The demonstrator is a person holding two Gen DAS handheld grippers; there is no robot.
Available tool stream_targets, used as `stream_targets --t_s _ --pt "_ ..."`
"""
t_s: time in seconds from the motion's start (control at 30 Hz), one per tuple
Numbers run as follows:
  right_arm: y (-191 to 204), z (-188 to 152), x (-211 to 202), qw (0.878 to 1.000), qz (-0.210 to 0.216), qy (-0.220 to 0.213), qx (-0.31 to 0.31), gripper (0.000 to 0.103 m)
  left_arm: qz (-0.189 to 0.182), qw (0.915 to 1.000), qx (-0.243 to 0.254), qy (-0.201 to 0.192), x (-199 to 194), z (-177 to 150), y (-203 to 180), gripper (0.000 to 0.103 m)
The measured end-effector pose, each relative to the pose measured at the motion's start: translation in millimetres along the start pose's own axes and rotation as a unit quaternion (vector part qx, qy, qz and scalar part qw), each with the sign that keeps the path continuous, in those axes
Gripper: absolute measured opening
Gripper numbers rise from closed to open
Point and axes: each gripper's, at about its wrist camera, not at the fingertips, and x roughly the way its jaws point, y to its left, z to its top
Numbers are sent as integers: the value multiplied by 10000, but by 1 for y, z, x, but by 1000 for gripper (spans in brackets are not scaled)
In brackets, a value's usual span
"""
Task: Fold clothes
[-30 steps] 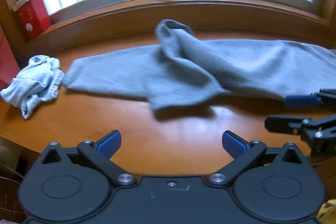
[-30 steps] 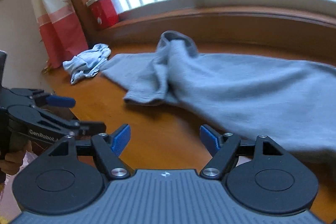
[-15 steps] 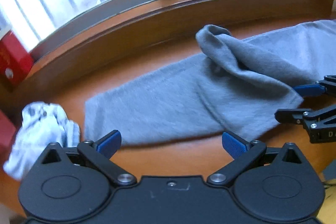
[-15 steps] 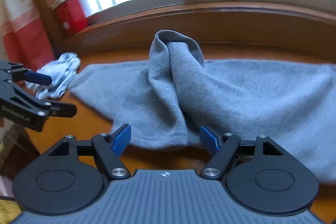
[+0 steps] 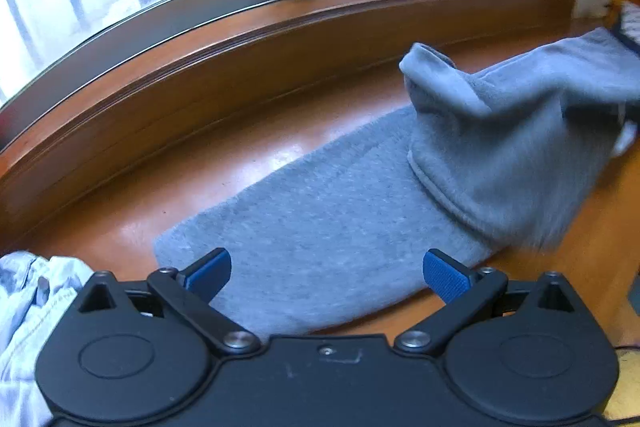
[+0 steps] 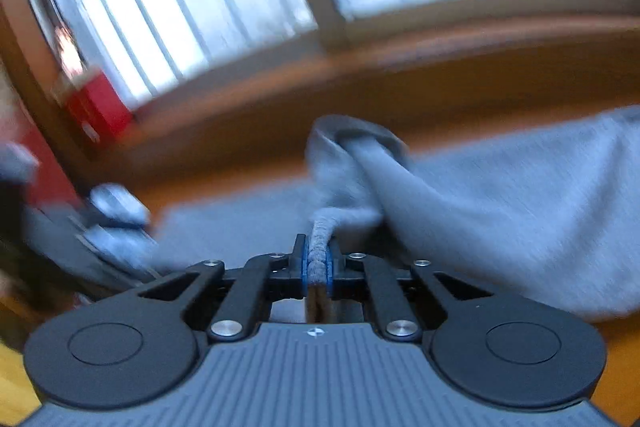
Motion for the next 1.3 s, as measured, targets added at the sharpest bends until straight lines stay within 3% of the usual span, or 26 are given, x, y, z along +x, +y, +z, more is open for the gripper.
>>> stream_targets --t_s 0.13,0.27,0.37,0.4,0.43,0.5,0.6,0.63,0.7,0.8,0.93,1.0,1.13,1.3 --pt "63 34 15 9980 491 -172 -354 8 -271 9996 -38 -44 -6 -15 38 103" --pt "108 53 72 9937 869 193 -684 12 -476 9986 -235 -19 -8 -26 66 103" --pt "129 48 130 9908 835 508 -934 27 -552 9981 -275 -3 -8 -32 77 103" --pt "133 43 148 9905 797 606 -939 41 -556 9981 -270 16 -7 -33 79 103" --pt "137 38 163 9915 693 665 -879 48 -558 9981 -255 37 -6 -34 80 103" --pt "144 29 177 9939 451 670 -749 48 -573 9981 -214 63 -4 -35 81 103" --pt "146 16 163 9955 412 456 -726 51 -643 9978 -106 84 1 -35 80 103" --pt "144 12 153 9951 323 397 -841 62 -668 9977 -57 78 3 -34 79 103" --pt "139 3 132 9935 -13 309 -1097 76 -709 9975 38 55 7 -31 75 103" --pt "115 -13 108 9916 -621 321 -1089 76 -825 9965 99 -29 12 -26 69 103" --pt "77 -32 85 9914 -1181 356 -446 76 -957 9954 -6 -98 25 -19 62 102" --pt "63 -38 77 9900 -1364 310 -171 76 -1064 9942 -96 -120 34 -14 60 94" --pt "49 -43 66 9868 -1597 231 -161 76 -1251 9919 -239 30 54 -9 55 63" --pt "23 -48 52 9824 -1864 92 29 76 -1439 9890 -328 41 67 -5 52 63"
